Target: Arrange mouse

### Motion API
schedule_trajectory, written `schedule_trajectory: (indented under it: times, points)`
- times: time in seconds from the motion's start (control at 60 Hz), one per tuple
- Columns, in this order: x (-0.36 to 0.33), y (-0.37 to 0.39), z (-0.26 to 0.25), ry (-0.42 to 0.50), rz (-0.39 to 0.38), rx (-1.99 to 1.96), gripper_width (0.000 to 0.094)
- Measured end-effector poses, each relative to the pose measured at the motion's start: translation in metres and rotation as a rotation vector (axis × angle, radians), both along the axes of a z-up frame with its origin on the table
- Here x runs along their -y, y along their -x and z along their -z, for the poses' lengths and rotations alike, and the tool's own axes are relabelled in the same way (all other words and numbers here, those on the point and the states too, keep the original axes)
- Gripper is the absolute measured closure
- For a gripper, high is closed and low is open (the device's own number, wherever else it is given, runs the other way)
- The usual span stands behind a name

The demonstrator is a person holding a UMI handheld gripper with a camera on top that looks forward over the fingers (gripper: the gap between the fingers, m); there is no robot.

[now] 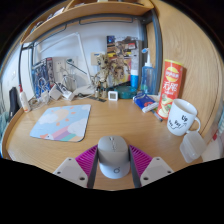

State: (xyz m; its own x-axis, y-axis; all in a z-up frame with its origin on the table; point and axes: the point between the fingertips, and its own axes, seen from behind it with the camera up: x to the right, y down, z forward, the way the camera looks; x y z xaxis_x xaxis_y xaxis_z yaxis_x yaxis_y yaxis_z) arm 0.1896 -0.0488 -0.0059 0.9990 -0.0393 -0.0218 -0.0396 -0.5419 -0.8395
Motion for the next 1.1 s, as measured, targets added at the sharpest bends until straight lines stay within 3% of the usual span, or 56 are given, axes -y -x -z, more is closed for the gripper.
schedule_trajectory:
  times: [0.167, 0.317, 0.483, 0.567, 0.7, 0.9, 1.033, 1.1]
  points:
    - [-0.002, -0.002, 0.001, -0.001, -0.030, 0.042, 0.0453]
    - [0.000, -0.002, 0.003, 0.023, -0.012, 0.055, 0.0596]
    - [0.001, -0.003, -0.001, 0.082, 0.029, 0.029, 0.0615]
    - [-0.003, -0.009, -0.033, 0.056, 0.063, 0.041, 0.0613]
    - [-0.028, -0.003, -0.131, -0.067, 0.105, 0.064, 0.0614]
    - [-0.072, 0.068, -0.247, -0.226, 0.073, 0.032, 0.0615]
    - [-0.102, 0.126, -0.254, -0.240, 0.011, 0.039, 0.0615]
    - [-0.116, 0.151, -0.233, -0.188, -0.009, 0.041, 0.0615]
